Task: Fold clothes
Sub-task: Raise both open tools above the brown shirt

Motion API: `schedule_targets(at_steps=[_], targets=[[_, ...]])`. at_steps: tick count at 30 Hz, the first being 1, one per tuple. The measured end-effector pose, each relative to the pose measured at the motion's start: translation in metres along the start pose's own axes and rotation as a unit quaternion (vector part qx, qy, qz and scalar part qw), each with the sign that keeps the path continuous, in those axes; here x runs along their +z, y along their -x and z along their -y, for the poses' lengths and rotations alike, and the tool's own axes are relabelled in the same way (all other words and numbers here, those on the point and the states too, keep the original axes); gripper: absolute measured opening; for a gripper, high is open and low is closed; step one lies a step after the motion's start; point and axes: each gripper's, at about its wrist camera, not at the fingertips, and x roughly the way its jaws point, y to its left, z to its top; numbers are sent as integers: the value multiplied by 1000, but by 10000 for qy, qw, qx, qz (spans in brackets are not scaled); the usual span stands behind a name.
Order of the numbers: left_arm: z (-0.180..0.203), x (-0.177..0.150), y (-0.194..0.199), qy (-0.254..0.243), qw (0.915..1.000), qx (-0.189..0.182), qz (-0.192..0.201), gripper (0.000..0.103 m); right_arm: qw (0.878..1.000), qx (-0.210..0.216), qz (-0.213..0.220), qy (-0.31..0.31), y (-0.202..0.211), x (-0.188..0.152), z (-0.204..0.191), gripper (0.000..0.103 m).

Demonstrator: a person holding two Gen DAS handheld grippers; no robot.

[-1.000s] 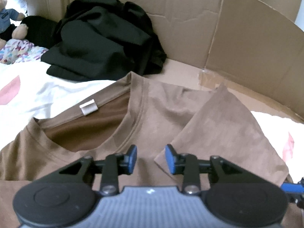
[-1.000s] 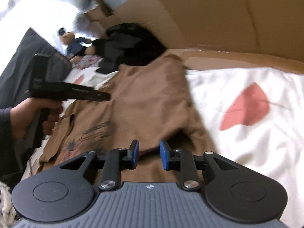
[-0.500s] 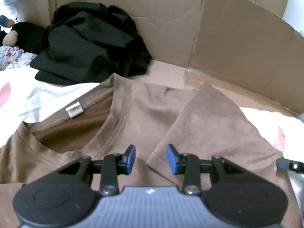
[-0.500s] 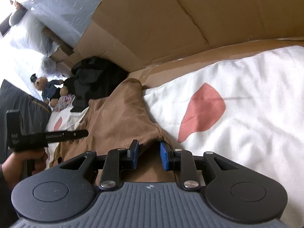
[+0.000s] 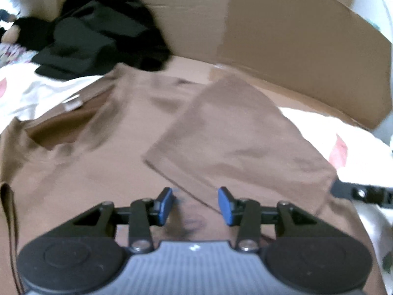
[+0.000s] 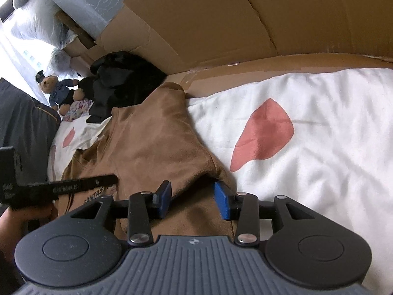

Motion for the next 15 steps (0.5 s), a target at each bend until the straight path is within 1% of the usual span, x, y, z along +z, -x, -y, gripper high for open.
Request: schedule_targets(at_steps=[2,3,6,9,13,15], targets=[[14,-4,4,61,9999,-85,58,49,10000,-30,14,90,2,0,-2,45],[19,-7,5,95,9999,-77,80,51,9999,-55,27,117,4,-1,-4,49],[31,-16,7,168,9998,-21,86,60,9997,-148,89,162,8,-1,-8,52],[41,-30,6,257,9996,80,-11,65,9989,-284,227,286,13,-2,-16,52],[53,-51,14,317,9991,245,166,75,9961,-441,486,586,20,-4,-28,52],[58,-62,21,333,9991,209,169,76,9950,-473,530,696,22,-4,-33,52]])
